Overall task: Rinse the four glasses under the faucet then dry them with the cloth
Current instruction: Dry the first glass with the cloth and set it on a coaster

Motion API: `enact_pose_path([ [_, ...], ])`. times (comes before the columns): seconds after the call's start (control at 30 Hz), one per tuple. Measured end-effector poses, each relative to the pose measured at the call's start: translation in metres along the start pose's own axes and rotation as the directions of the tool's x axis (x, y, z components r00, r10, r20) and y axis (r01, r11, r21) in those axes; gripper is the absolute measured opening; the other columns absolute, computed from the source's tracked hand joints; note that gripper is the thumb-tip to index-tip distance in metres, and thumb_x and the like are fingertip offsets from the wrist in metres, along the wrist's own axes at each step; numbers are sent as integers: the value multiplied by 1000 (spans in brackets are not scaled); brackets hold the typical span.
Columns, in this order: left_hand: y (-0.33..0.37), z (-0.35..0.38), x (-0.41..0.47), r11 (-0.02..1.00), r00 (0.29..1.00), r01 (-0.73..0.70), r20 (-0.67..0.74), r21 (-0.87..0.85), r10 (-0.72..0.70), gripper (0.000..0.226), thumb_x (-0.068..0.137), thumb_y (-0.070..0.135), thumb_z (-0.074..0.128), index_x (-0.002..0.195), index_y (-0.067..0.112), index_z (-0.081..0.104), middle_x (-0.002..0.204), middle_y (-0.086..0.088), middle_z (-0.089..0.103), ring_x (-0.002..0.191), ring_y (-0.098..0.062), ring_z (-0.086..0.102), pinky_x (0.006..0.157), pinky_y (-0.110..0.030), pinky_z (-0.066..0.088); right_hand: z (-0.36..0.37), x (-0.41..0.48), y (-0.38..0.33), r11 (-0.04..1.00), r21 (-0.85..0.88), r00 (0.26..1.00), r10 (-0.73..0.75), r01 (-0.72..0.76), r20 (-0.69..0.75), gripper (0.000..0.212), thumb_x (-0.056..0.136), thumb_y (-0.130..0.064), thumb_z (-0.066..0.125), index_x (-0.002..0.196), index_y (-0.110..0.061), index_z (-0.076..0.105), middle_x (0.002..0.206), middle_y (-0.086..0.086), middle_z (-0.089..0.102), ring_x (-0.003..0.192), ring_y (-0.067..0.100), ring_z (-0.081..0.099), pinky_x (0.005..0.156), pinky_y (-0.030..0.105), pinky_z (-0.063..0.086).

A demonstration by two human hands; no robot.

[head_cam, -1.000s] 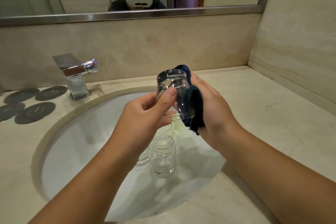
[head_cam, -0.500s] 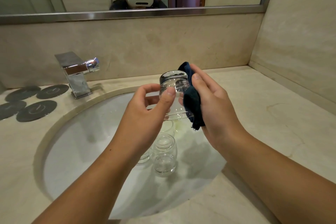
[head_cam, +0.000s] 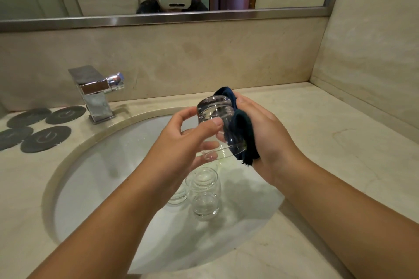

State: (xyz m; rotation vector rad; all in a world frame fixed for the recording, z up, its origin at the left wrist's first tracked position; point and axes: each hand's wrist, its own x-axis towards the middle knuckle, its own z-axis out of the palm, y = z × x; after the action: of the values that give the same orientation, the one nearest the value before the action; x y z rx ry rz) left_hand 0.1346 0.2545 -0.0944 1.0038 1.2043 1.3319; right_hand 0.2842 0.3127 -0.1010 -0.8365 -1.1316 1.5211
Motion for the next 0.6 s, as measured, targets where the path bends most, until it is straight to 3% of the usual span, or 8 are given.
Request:
enact_pose_path([
  [0.07,-1,-3,3,999,1000,22,0,-34,-22,78,72,34,90,143,28,58,106,-8,82,97,-27,76,73,-33,60,1,0,0,999,-37,1000,-10,10,-20,27,110,-27,54,126,-28,76,119,18,77,95,31,68,91,51,54],
  [0.17,2,-8,7,990,996,22,-77,-139,-33,79,68,30,91,141,21,61,107,-9,76,84,-23,74,67,-31,61,-1,-1,-4,993,-84,993,-87,81,-79,26,108,-28,60,128,-35,75,115,0,81,101,27,78,99,56,60],
  [0.27,5,-14,9,980,981,-36,-195,-197,-4,61,78,36,88,132,20,63,116,-12,66,93,-25,70,72,-34,63,-6,-2,-14,988,-63,983,-146,140,-108,38,105,-28,65,142,-39,64,106,-12,80,92,36,79,93,68,57],
  [0.33,5,-16,10,975,963,-75,-269,-209,16,43,89,33,80,127,25,63,120,-10,63,102,-26,71,80,-38,65,-5,-3,-15,989,-79,986,-135,127,-99,42,103,-27,67,144,-31,60,107,-2,80,78,31,79,90,70,55],
  [0.4,6,-16,10,962,949,-106,-314,-253,22,47,91,34,79,133,27,59,124,-8,62,106,-28,74,82,-36,66,-2,-5,-12,985,-126,990,-126,117,-63,34,99,-27,73,132,-21,66,106,11,79,75,30,75,81,72,56],
  [0.5,7,-12,9,954,951,-126,-308,-274,37,77,87,36,81,154,25,44,122,-1,62,106,-29,77,84,-34,65,3,-9,-7,968,-193,987,-163,161,4,22,97,-21,75,119,-20,73,108,11,78,92,29,76,75,49,61],
  [0.6,7,-8,7,962,959,-143,-275,-234,76,96,70,45,83,156,24,46,125,-5,66,97,-25,78,80,-31,64,5,-13,-8,941,-244,972,-222,235,82,25,100,-12,70,123,-20,74,106,-1,79,95,15,75,75,23,56],
])
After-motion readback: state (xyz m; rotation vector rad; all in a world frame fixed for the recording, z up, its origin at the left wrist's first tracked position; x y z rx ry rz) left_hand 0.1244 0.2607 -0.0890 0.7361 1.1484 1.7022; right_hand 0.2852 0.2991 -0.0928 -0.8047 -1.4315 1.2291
